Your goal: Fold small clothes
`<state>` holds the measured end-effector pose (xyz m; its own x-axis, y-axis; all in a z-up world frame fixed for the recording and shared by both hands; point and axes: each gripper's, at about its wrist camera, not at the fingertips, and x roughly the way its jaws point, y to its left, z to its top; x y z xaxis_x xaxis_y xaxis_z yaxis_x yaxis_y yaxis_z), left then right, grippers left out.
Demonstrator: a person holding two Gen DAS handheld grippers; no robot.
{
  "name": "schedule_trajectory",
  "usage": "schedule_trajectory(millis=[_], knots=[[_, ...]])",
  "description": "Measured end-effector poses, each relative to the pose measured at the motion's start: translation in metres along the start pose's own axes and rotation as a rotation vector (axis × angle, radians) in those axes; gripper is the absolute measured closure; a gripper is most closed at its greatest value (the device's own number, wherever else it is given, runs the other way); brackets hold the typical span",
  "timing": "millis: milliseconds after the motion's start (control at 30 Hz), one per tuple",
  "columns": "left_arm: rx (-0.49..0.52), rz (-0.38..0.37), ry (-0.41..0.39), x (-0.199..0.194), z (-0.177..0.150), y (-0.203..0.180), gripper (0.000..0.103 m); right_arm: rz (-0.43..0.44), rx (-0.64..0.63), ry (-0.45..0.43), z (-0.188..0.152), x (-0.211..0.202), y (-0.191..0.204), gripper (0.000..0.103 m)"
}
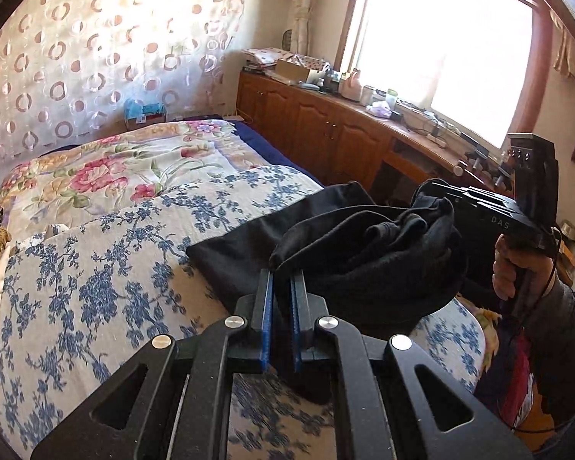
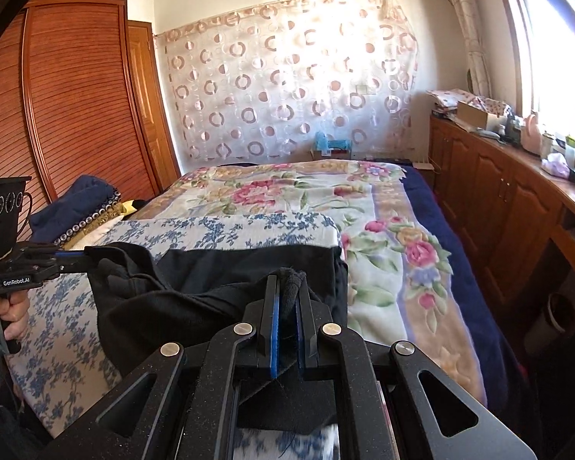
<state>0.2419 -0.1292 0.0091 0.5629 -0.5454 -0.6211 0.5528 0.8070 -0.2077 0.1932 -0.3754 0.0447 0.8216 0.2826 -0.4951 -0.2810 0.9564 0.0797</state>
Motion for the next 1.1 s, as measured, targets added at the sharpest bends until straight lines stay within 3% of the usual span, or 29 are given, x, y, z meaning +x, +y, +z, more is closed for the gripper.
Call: schedule_trajectory(millis=[300, 400, 433, 467, 533, 567, 600, 667, 767, 867, 967, 1067, 1100], knots=[[-0.044, 0.034, 0.029, 0.036, 0.024, 0.037, 0.093, -0.02, -0.042, 0.047, 0.03, 0.069, -0.009, 0.097], [-0.053, 0.056, 0.033, 0.041, 0.027, 0.049, 0.075, -0.045, -0.039, 0.11, 0.034, 0.095, -0.012, 0.097], [-0.054, 0.052, 0.028, 0.04, 0.026, 0.052, 0.06, -0.059, -0.04, 0.125, 0.033, 0.101, -0.012, 0.097], [-0.051, 0.042, 0.035, 0.04, 0.025, 0.054, 0.055, -0.062, -0.04, 0.129, 0.034, 0.103, -0.012, 0.097], [-0.028, 0.016, 0.071, 0.043, 0.02, 0.052, 0.046, -0.081, -0.03, 0.124, 0.036, 0.102, -0.014, 0.088], [-0.01, 0.006, 0.088, 0.044, 0.015, 0.048, 0.042, -0.11, -0.026, 0.114, 0.042, 0.098, -0.015, 0.076], [0.002, -0.001, 0.097, 0.045, 0.011, 0.046, 0.042, -0.131, -0.022, 0.1, 0.047, 0.095, -0.016, 0.067], [0.038, -0.019, 0.144, 0.052, 0.0, 0.038, 0.042, -0.144, -0.01, 0.076, 0.052, 0.078, -0.016, 0.061], [0.084, -0.004, 0.196, 0.066, -0.01, 0.032, 0.041, -0.106, -0.032, 0.091, 0.049, 0.056, -0.01, 0.059], [0.079, 0.018, 0.234, 0.083, -0.008, 0.037, 0.041, -0.055, -0.06, 0.161, 0.034, 0.049, 0.0, 0.058], [0.071, 0.016, 0.211, 0.09, 0.006, 0.04, 0.041, -0.02, -0.083, 0.225, 0.018, 0.05, 0.01, 0.058], [0.059, 0.14, 0.138, 0.095, 0.023, 0.048, 0.041, -0.012, -0.092, 0.241, 0.009, 0.047, 0.014, 0.058], [0.038, 0.137, 0.132, 0.096, 0.026, 0.052, 0.041, -0.003, -0.088, 0.236, 0.009, 0.044, 0.013, 0.058]])
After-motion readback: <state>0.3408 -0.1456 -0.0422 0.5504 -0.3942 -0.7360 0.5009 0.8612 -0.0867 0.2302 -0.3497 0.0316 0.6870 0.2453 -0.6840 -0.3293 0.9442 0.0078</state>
